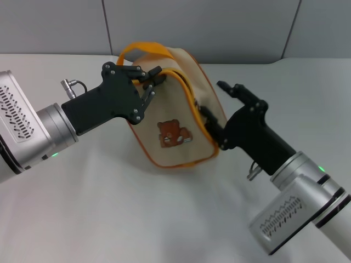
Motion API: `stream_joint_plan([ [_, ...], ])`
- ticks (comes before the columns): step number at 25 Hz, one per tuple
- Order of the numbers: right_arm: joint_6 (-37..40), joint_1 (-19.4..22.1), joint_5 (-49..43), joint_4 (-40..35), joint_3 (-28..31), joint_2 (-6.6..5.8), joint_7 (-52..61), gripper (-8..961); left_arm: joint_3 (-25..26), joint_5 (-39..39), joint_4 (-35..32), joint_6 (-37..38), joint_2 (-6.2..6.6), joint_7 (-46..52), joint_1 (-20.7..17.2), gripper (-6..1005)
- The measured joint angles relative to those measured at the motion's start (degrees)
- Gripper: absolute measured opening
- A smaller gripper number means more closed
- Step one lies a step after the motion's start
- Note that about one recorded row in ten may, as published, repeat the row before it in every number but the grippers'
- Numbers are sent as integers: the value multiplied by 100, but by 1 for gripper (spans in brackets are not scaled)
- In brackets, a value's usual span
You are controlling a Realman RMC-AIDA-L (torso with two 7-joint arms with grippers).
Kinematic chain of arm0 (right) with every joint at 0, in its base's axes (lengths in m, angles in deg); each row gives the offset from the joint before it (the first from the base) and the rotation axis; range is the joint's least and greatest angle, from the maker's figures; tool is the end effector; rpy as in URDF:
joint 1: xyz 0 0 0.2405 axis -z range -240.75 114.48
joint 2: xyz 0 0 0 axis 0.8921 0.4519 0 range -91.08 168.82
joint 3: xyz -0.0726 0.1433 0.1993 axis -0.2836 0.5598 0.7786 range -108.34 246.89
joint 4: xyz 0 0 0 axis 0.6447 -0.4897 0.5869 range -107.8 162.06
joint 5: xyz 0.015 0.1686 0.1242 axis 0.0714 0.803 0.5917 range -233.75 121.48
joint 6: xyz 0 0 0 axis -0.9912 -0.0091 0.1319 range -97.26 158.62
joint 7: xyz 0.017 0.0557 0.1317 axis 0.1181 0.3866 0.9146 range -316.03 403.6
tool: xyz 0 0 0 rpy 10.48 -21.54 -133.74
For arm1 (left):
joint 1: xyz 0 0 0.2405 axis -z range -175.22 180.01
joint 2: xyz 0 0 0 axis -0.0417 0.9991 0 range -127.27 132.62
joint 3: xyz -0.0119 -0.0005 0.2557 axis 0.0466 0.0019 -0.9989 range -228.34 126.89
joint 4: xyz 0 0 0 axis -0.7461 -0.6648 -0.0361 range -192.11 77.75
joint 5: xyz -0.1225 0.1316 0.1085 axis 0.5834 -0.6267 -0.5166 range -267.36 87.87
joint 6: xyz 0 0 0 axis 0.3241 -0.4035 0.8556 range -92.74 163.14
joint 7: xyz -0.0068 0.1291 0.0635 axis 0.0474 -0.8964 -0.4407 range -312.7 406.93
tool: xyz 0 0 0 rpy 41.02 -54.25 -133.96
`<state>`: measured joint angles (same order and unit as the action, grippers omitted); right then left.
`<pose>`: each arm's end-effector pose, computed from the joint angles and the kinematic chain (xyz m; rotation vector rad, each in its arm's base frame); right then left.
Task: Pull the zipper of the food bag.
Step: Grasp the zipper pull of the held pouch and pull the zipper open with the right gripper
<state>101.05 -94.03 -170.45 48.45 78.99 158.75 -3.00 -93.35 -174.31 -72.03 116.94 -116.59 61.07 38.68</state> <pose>0.2266 0.3063 -0.1034 -1.9022 -0.5218 0.3797 -0.2267 0.3567 -0.0294 -2.2398 0.3700 -0.7698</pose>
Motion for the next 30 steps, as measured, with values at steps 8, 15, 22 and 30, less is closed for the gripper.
stream_joint_plan([
  [8,61,20,-281,56,12,0,-32,642,1,15,-1,-58,0,1,54,63],
  [15,301,73,-284,110,46,0,-10,641,1,28,38,-57,0,8,57,67],
  [22,299,146,-277,235,61,0,-9,640,1,29,68,-52,0,10,55,71],
  [30,269,194,-296,329,18,0,-65,563,1,29,81,-18,0,11,54,75],
])
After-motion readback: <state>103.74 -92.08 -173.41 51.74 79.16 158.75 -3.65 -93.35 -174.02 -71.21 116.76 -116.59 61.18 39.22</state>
